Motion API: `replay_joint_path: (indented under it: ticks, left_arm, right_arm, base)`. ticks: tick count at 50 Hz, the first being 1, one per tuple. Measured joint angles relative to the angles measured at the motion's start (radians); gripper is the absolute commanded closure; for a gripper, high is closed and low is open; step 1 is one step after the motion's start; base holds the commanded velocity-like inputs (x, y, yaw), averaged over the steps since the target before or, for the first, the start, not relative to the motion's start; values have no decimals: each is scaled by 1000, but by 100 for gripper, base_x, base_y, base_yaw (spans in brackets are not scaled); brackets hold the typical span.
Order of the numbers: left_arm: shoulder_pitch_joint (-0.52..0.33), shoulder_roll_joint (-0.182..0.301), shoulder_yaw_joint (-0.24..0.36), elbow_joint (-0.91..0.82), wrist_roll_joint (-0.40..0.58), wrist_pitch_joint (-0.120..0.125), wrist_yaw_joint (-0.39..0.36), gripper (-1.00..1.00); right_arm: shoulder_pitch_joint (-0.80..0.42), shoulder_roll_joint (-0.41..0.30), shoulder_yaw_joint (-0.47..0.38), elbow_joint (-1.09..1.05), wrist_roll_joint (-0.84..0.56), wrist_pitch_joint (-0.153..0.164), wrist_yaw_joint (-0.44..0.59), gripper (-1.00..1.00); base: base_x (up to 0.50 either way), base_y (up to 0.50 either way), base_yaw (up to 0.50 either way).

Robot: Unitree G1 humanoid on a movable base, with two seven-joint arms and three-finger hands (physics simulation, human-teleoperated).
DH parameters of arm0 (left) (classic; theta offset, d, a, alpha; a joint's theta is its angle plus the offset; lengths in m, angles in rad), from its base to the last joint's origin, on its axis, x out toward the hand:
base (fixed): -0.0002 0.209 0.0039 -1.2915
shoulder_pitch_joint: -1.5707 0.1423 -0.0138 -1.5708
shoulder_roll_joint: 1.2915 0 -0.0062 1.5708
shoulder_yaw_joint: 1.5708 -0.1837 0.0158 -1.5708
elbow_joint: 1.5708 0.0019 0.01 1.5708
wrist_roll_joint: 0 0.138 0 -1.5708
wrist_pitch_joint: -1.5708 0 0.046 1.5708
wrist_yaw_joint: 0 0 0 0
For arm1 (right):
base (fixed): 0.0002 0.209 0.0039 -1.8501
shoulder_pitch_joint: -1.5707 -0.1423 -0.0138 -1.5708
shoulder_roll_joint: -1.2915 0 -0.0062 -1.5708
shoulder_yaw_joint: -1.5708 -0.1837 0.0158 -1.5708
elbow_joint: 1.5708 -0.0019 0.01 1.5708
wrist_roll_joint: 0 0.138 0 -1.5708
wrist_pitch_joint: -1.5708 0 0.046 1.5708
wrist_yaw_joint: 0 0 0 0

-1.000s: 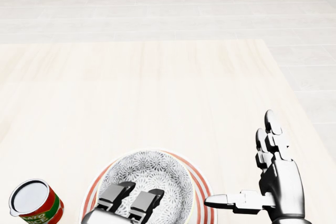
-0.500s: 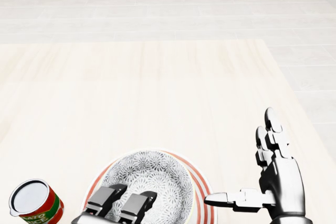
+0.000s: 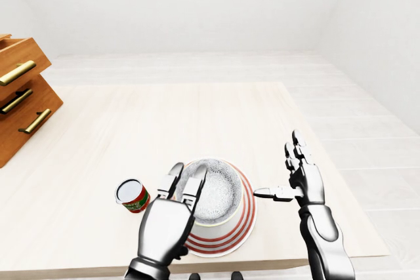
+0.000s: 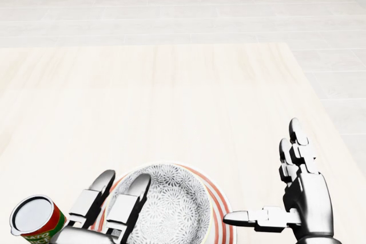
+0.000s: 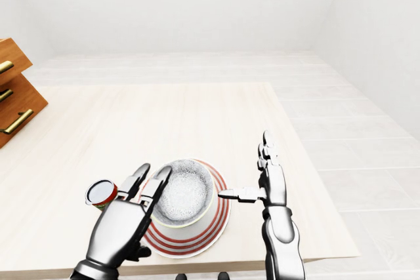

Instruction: Put the bowl on the plate.

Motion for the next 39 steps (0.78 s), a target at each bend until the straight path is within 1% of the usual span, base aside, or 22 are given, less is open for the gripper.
replay_joint_path:
  ticks: [4, 9, 16, 21, 29, 39]
  left_arm:
    - [-5, -14, 15, -33, -20, 15, -43, -99]
    - [-23, -35, 42, -81, -41, 36, -114, -100]
    - [-68, -71, 104, -154, -73, 36, -243, -100]
    - [-104, -102, 171, -190, -118, 36, -323, -100]
    - [-196, -155, 305, -226, -212, 36, -440, -100]
    - [-305, -198, 447, -242, -329, 36, -536, -100]
  right_arm:
    - [1, 1, 0, 5, 0, -5, 0, -100]
    - [3, 1, 1, 9, 1, -9, 1, -100]
    - [5, 2, 2, 14, 1, -15, 0, -100]
    - [5, 2, 3, 18, 1, -19, 0, -100]
    - [9, 0, 1, 10, 3, -14, 1, -100]
    - [17, 0, -3, -8, 3, -5, 3, -100]
  base:
    - [0, 0, 0]
    - [0, 0, 0]
    - [0, 0, 0]
    - [0, 0, 0]
    - [0, 0, 0]
    - [0, 0, 0]
